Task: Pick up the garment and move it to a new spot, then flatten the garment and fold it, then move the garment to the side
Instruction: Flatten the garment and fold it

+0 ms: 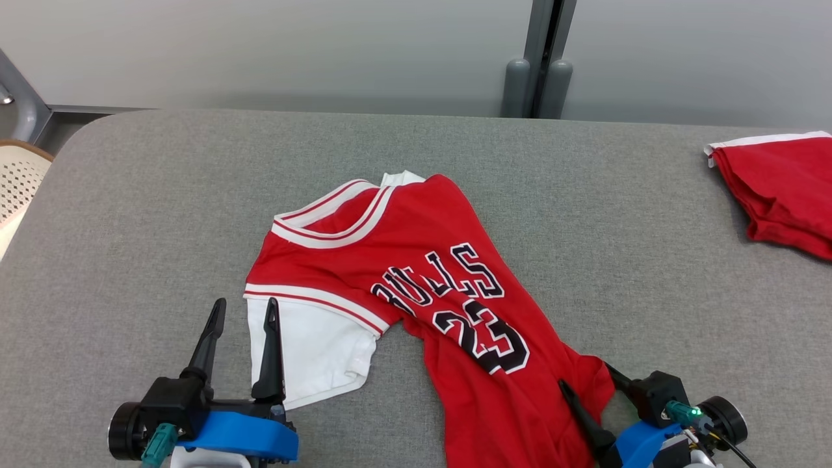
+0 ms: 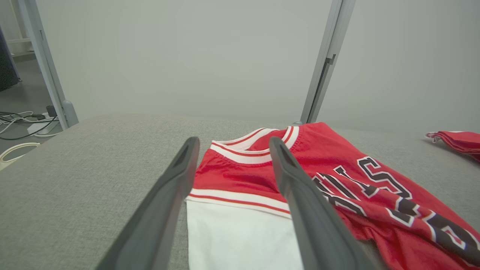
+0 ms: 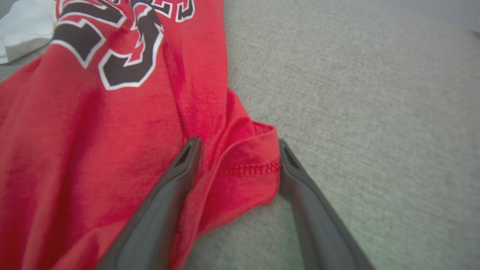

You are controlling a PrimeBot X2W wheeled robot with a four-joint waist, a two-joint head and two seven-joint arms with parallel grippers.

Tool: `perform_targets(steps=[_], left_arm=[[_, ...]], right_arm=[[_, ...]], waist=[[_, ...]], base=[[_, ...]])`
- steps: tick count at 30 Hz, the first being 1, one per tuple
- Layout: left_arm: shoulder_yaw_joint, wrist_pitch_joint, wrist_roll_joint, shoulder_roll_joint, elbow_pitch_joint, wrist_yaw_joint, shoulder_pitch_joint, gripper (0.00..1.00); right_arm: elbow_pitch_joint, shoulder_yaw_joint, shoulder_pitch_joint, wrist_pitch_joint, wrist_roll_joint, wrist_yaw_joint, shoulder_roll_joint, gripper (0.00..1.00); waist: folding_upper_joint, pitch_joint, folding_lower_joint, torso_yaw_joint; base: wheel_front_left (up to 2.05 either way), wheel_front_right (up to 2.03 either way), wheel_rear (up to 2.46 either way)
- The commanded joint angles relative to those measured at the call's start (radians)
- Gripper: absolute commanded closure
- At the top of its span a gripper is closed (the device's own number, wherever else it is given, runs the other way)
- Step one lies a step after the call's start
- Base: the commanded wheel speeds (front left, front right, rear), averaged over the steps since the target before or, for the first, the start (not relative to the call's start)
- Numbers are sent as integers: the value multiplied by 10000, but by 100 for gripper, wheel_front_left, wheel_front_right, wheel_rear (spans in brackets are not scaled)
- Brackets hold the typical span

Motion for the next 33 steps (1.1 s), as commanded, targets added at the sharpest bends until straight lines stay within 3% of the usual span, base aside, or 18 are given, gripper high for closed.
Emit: perform_targets(steps=[1, 6, 7, 8, 12, 21, 33], left_arm=[[-3, -26, -40, 7, 14, 30, -51, 0], [-78, -26, -60, 7, 40, 61, -128, 0], [-77, -26, -64, 8, 51, 66, -147, 0], [-82, -26, -70, 7, 57, 61, -167, 0], [-118, -26, -80, 7, 78, 69, -196, 0], [-249, -26, -173, 7, 36, 38, -424, 0], [-591, -26, -341, 5, 109, 47, -847, 0]], right_arm=[[268, 153, 12, 135, 63, 5, 93, 0], [602, 531, 42, 435, 299, 18, 262, 0], [654, 616, 19, 525, 357, 18, 246, 62], [693, 682, -15, 588, 406, 18, 208, 100], [684, 649, -383, 624, 543, -2, -49, 100], [594, -184, -2789, 211, 399, 2, -927, 100], [2796, -648, -6008, 182, 118, 2, -1883, 100]], waist=[[0, -11, 0, -13], [0, -24, 0, -7], [0, -23, 0, -5], [0, -20, 0, 0], [0, 7, 0, 49], [0, 323, 0, 469], [0, 817, 0, 1419]], base=[[0, 0, 0], [0, 0, 0], [0, 0, 0], [0, 0, 0], [0, 0, 0], [0, 0, 0], [0, 0, 0]])
